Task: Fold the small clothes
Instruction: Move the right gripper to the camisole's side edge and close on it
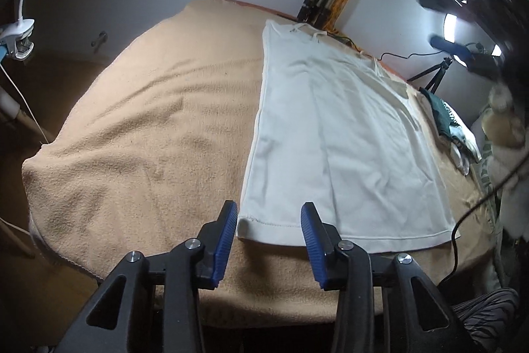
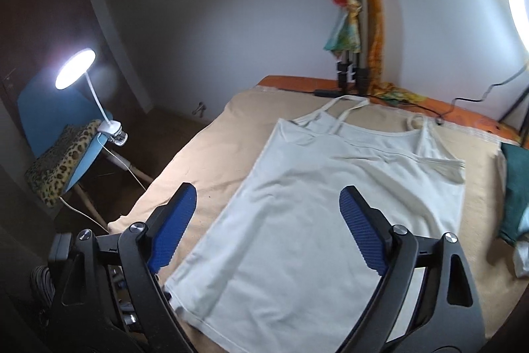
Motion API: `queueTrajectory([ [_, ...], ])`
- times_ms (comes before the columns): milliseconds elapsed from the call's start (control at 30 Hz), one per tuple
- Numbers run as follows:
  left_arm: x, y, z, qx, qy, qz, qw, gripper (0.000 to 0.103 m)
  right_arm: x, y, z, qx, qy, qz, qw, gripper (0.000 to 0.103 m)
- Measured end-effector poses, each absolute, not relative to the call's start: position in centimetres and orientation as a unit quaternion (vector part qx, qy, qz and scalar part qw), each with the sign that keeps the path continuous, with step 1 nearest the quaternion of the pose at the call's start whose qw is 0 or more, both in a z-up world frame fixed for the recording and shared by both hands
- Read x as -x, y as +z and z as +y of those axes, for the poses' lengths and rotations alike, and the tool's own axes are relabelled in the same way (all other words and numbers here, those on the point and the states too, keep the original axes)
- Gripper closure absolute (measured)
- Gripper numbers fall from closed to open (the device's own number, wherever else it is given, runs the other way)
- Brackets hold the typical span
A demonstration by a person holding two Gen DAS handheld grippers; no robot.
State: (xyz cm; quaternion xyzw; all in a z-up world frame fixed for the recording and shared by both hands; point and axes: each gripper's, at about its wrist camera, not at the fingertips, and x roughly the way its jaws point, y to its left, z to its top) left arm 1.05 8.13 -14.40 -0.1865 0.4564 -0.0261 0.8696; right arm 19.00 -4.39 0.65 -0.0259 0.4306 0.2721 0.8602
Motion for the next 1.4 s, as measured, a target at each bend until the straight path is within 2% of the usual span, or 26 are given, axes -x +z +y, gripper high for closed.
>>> queueTrajectory([
  [100,-1.3,-14.8,8.4,0.190,-0.021,0.462,0.866,0.063,-21.5,-0.9,-2.1,0.020,0.278,0.455,0.846,0.021],
  [167,-1.4,-15.2,8.9,0.198,-0.016,0.465,0.863,0.063,-23.1,-2.1,-0.7,0.016,0.277,0.470,0.838,0.022],
  [267,-1.6,-16.2,9.8,0.218,-0.014,0.474,0.853,0.067,-25.4,-3.9,1.3,0.023,0.266,0.488,0.831,0.024],
  [333,-1.6,-16.6,10.2,0.231,-0.018,0.473,0.850,0.069,-27.0,-5.1,2.7,0.030,0.260,0.500,0.826,0.029],
  [567,-1.9,-16.8,10.6,0.242,-0.031,0.468,0.849,0.072,-32.6,-9.8,6.4,0.038,0.226,0.554,0.800,0.031],
  [667,-2.6,-17.0,10.7,0.250,-0.035,0.466,0.848,0.082,-34.3,-11.7,7.8,0.050,0.207,0.570,0.793,0.037],
  [800,-3.3,-17.3,11.0,0.276,-0.055,0.465,0.839,0.099,-35.9,-13.8,9.2,0.067,0.187,0.580,0.790,0.039],
  [1000,-3.3,-16.7,11.8,0.304,-0.067,0.454,0.835,0.101,-38.1,-15.8,10.3,0.101,0.155,0.590,0.786,0.043],
  [1200,-2.8,-15.1,12.6,0.297,-0.067,0.428,0.851,0.102,-38.4,-17.0,11.7,0.154,0.147,0.592,0.777,0.060],
  [1267,-2.6,-15.0,12.9,0.302,-0.066,0.424,0.851,0.102,-38.6,-17.0,11.9,0.163,0.144,0.587,0.780,0.072],
  [1300,-2.5,-14.9,13.1,0.305,-0.064,0.421,0.852,0.102,-38.8,-16.9,11.8,0.160,0.141,0.587,0.781,0.085],
  [1333,-2.5,-14.8,13.3,0.305,-0.062,0.420,0.853,0.102,-38.9,-16.8,11.4,0.151,0.140,0.589,0.782,0.093],
  [1400,-2.4,-14.7,13.2,0.305,-0.060,0.417,0.854,0.102,-39.4,-16.4,10.3,0.120,0.146,0.595,0.781,0.097],
])
